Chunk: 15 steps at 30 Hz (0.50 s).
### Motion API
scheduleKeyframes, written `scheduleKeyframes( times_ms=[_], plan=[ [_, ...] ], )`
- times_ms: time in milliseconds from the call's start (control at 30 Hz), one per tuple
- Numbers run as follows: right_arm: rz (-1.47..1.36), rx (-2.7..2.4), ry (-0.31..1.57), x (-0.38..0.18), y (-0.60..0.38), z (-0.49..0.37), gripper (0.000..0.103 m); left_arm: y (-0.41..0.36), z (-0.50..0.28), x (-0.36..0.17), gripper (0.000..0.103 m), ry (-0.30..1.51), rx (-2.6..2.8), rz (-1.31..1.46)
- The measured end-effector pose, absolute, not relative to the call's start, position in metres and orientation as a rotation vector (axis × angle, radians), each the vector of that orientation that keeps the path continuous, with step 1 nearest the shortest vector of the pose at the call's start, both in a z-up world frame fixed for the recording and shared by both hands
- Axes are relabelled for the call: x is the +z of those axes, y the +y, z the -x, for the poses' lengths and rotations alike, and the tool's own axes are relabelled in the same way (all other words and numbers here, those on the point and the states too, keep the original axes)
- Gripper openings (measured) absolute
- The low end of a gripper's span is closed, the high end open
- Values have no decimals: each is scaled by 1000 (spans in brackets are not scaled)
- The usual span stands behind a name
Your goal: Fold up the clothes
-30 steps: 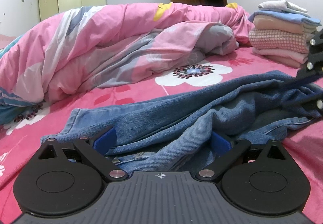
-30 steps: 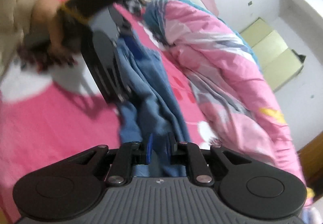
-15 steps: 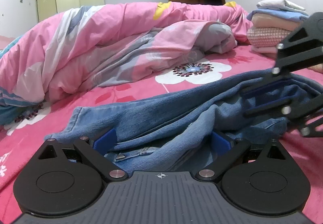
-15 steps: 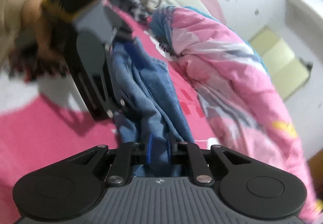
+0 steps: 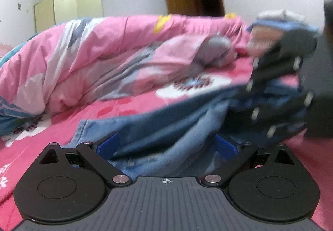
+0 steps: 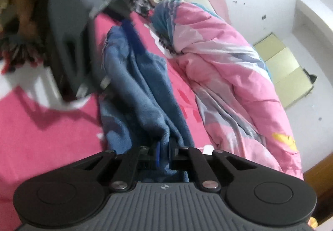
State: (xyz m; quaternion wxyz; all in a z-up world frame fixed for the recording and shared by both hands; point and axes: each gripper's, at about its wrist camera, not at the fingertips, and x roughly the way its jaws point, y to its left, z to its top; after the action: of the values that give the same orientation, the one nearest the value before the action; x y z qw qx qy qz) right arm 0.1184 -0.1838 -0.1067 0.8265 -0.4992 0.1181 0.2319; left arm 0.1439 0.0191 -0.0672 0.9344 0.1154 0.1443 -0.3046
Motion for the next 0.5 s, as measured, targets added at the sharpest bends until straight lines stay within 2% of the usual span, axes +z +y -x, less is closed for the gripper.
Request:
scheduleKeyframes(
  times_ms=[167, 233, 300, 400, 500],
  plan=[
    [1274, 367, 148, -153, -164, -105, 12, 14, -147, -65, 99, 298, -638, -182],
    [1240, 388, 168, -144, -167, -101, 16, 6, -153, -69, 99, 338, -595, -207],
    [1191, 422, 204, -132, -175, -99, 36, 1, -160, -73, 98, 388, -562, -218],
    [1095, 490, 278, -109, -195, -99, 41, 4, -162, -73, 98, 391, -558, -202],
    [996, 554, 352, -86, -214, -99, 41, 3, -162, -74, 98, 390, -556, -213]
  ],
)
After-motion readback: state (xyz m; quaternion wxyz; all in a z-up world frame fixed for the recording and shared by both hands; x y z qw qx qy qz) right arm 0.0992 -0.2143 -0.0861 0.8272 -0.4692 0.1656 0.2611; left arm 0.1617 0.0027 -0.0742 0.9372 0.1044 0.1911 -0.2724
